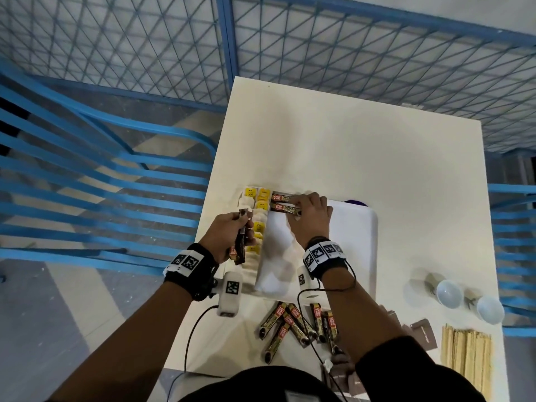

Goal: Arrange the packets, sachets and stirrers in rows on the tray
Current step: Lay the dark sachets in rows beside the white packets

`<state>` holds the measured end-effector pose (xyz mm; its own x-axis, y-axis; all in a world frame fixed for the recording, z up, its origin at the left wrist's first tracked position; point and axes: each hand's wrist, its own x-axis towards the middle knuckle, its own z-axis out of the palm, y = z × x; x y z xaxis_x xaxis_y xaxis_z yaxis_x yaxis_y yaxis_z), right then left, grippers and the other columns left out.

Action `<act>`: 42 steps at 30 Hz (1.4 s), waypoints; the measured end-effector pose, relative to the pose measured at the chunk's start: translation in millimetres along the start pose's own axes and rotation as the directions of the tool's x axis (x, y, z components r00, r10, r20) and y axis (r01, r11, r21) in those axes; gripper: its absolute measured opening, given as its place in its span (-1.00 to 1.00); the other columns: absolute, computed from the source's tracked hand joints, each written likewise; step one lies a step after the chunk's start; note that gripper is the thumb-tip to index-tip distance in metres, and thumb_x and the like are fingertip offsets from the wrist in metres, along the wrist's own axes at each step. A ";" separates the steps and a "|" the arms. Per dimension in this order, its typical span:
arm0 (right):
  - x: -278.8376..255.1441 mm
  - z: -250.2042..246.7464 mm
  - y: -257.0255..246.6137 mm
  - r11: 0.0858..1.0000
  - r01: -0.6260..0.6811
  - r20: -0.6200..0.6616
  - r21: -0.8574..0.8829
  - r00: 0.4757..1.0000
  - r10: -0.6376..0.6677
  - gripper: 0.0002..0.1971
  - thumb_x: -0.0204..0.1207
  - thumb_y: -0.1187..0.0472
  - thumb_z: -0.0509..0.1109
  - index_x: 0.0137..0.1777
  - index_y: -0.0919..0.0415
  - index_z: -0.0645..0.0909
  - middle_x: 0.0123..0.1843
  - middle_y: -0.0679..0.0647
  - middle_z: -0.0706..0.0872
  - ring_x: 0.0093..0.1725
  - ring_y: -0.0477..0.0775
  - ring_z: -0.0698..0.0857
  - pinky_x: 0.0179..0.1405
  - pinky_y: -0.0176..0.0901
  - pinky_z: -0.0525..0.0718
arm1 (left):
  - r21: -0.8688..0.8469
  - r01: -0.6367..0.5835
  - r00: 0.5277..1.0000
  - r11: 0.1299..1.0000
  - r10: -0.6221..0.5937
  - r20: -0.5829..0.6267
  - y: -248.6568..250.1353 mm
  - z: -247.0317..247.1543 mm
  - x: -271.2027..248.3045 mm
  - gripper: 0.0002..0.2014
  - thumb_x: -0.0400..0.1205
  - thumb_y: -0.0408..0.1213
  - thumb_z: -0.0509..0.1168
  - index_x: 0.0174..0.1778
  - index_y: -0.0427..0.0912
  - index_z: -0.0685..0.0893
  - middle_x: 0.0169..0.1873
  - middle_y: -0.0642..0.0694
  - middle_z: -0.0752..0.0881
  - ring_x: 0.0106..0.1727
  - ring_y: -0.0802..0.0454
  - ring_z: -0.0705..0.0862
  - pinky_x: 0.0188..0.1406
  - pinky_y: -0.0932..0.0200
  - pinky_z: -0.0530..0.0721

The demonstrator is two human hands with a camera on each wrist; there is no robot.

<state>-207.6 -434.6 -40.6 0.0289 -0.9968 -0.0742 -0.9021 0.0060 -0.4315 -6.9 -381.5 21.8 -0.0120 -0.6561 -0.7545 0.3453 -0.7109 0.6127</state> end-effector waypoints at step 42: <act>-63.5 -67.4 -37.3 0.593 -0.383 0.466 0.709 0.885 0.014 -0.89 0.64 0.31 0.41 0.07 0.31 0.74 -0.34 0.11 0.75 -0.50 0.03 0.59 -0.51 -0.20 0.56 | -0.288 -0.233 0.898 0.929 0.091 -0.431 -5.2 12.6 -1.0 -0.79 0.86 -0.35 0.05 -0.05 -0.13 0.53 -0.31 -0.10 0.55 -0.56 0.06 0.52 -0.64 0.24 0.55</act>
<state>-204.8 -376.9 40.8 0.2133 -0.8449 -0.4906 -0.2405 0.4413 -0.8645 -20.4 -380.4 22.4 0.4255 -0.5444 -0.7229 0.5940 -0.4347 0.6769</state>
